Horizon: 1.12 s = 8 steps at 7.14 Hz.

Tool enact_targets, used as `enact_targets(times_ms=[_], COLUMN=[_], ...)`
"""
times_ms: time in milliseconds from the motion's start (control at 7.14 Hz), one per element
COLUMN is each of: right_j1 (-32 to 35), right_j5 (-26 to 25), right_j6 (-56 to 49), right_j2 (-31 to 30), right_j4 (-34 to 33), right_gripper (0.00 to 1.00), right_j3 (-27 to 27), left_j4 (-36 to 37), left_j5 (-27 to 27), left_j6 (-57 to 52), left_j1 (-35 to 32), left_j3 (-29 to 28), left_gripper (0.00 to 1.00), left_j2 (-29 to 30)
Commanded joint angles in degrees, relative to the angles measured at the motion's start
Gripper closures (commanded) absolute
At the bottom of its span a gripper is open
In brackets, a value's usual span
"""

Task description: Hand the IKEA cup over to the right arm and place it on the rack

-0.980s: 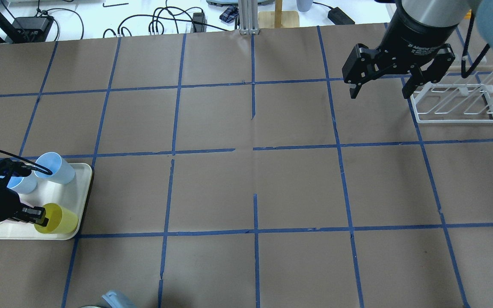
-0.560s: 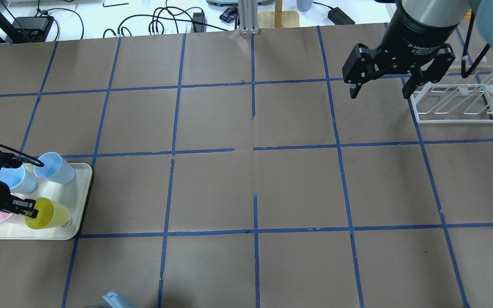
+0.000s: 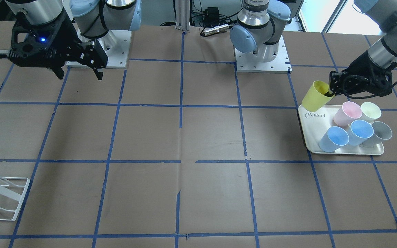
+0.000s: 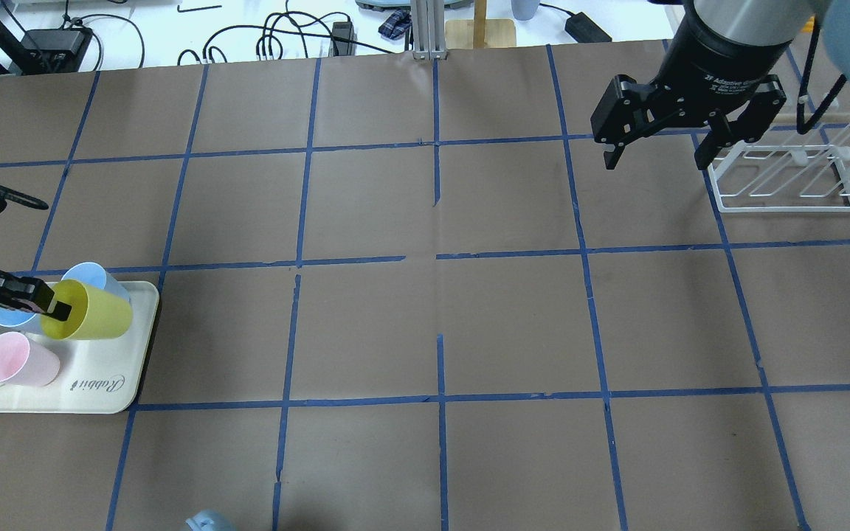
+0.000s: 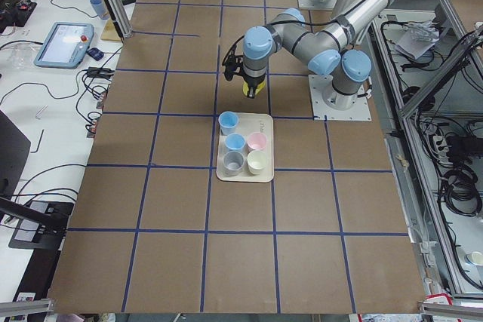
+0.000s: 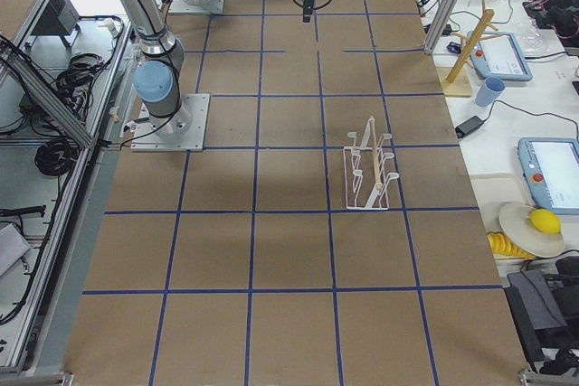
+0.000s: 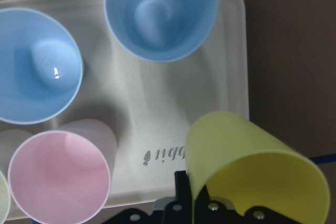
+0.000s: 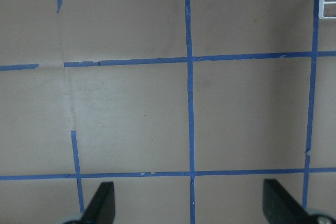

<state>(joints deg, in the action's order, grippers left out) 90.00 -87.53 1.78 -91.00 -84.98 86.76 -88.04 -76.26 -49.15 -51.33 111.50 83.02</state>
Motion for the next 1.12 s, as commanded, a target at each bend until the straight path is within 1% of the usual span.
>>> enact_targets(times_ms=[0, 140, 280, 420, 560, 700, 840, 980], right_j1=[-0.61, -1.22, -1.66, -1.67, -1.67, -1.67, -1.67, -1.67], right_j5=[0.78, 0.69, 0.78, 0.78, 0.78, 0.78, 0.78, 0.78], right_j6=[0.07, -0.37, -0.81, -0.81, -0.72, -0.72, -0.81, -0.72], right_j2=[0.21, 0.3, 0.3, 0.21, 0.21, 0.21, 0.21, 0.21], right_j4=[0.16, 0.42, 0.51, 0.51, 0.51, 0.51, 0.51, 0.51], right_gripper=[0.0, 0.0, 0.0, 0.0, 0.0, 0.0, 0.0, 0.0], right_j3=[-0.36, -0.45, -0.62, -0.62, -0.62, -0.62, -0.54, -0.53], left_j4=[-11.17, -15.63, -21.41, -26.0, -27.61, -27.1, -25.88, -24.91], left_j5=[9.44, 15.55, 26.75, 36.09, 44.88, 55.41, 61.95, 68.63], left_j6=[3.44, 3.62, 5.18, 5.46, 6.42, 12.17, 15.89, 19.14], left_j1=[-6.3, -8.5, -9.65, -12.02, -16.39, -20.87, -24.74, -26.96], left_j3=[-3.66, -3.66, -3.48, -3.4, -3.05, -2.87, -2.87, -2.78], left_gripper=[1.0, 1.0, 1.0, 1.0, 1.0, 1.0, 1.0, 1.0], left_j2=[-1.28, -1.55, -1.29, -1.2, -1.2, -0.33, -0.06, 0.21])
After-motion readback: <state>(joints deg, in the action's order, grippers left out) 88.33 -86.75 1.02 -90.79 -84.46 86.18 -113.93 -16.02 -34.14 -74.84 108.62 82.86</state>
